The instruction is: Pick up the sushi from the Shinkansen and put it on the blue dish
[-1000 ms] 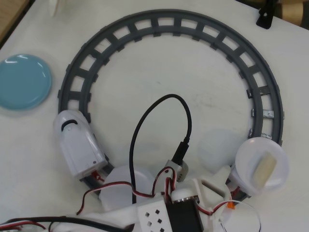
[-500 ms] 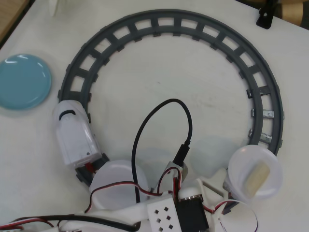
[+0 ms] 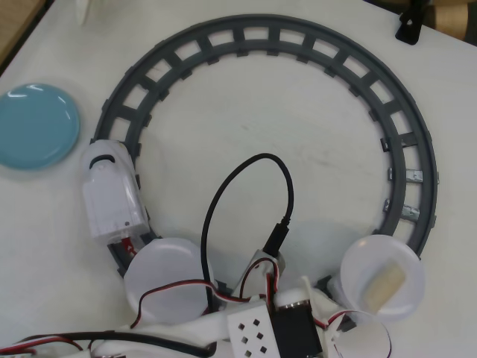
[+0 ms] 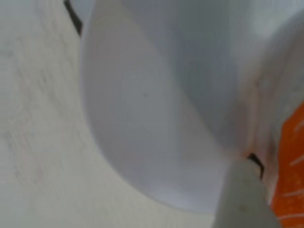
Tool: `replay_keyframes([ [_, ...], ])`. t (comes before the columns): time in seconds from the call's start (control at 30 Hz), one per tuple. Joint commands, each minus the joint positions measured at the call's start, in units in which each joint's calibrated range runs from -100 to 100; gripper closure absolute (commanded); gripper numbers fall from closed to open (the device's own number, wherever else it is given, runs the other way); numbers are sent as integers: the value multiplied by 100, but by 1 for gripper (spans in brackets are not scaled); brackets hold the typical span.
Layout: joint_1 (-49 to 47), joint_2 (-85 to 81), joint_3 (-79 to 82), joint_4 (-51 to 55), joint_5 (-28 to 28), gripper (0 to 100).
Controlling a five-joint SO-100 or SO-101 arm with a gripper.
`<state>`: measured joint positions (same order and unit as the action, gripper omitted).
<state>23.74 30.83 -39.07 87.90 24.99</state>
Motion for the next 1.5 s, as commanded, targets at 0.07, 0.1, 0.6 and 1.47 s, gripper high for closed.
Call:
replay_keyframes([
  [0.07, -42, -59, -223, 352, -25, 84],
  [0.1, -42, -59, -223, 386, -25, 85],
  [0.6, -42, -68, -223, 505, -25, 88],
  [1.47, -640, -167, -1080, 1134, -271, 91],
])
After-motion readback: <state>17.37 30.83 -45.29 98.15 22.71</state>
